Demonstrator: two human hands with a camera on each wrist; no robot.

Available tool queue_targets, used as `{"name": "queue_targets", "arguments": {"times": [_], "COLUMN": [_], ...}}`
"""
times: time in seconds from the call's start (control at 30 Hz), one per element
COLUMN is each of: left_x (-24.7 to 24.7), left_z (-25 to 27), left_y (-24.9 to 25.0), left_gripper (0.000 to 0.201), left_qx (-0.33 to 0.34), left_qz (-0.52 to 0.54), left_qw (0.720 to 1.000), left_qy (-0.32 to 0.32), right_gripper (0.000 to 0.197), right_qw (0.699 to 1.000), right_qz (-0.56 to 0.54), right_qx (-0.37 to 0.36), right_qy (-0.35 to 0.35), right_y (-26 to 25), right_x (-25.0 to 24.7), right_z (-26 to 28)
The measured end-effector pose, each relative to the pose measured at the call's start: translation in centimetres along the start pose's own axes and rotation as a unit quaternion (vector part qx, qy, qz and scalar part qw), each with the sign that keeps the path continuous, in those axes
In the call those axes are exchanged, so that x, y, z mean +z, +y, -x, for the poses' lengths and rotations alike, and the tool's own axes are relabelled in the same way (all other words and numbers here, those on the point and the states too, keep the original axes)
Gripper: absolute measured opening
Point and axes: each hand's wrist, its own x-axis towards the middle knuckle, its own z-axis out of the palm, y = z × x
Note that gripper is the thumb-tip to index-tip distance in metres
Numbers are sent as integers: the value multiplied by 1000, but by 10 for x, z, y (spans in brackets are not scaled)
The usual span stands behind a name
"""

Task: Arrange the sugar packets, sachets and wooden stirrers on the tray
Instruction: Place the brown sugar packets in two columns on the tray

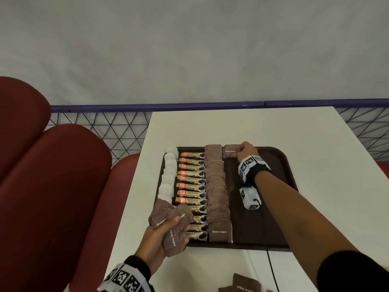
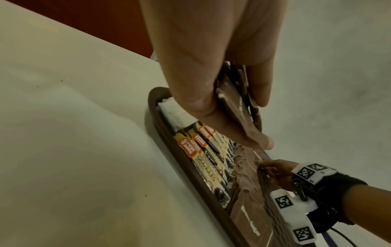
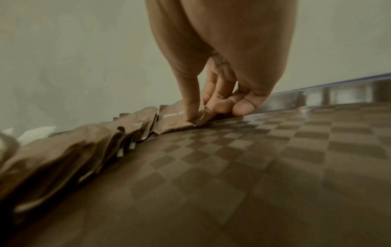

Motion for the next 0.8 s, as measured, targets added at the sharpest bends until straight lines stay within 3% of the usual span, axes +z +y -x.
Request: {"name": "queue_targets", "arguments": {"times": [0.4,0.47,0.63,0.73,0.8], "left_x": [1,4,14,22,28], "left_z": [1,2,4,7,9], "left_y": [4,4,3,2,1], "left_gripper": [35,31,25,24,24], "left_qx": [3,0,10,20,24], "left_qz": [-28,-18,-22,-22,-22], "left_qw": [1000,1000,1000,1000,999], "left_qy": [-13,-15,-5,4,8], "right_gripper": [31,38,34,26,19], "right_qw": [999,998,991,984,979], "right_qz": [18,32,71,60,30], "right_qx": [7,-12,-95,-163,-197], "right_qy": [33,45,61,24,-37], "right_y": [0,1,7,12,14], "right_x": [2,-3,-15,-19,-20], "right_z": [6,10,35,57,74]}}
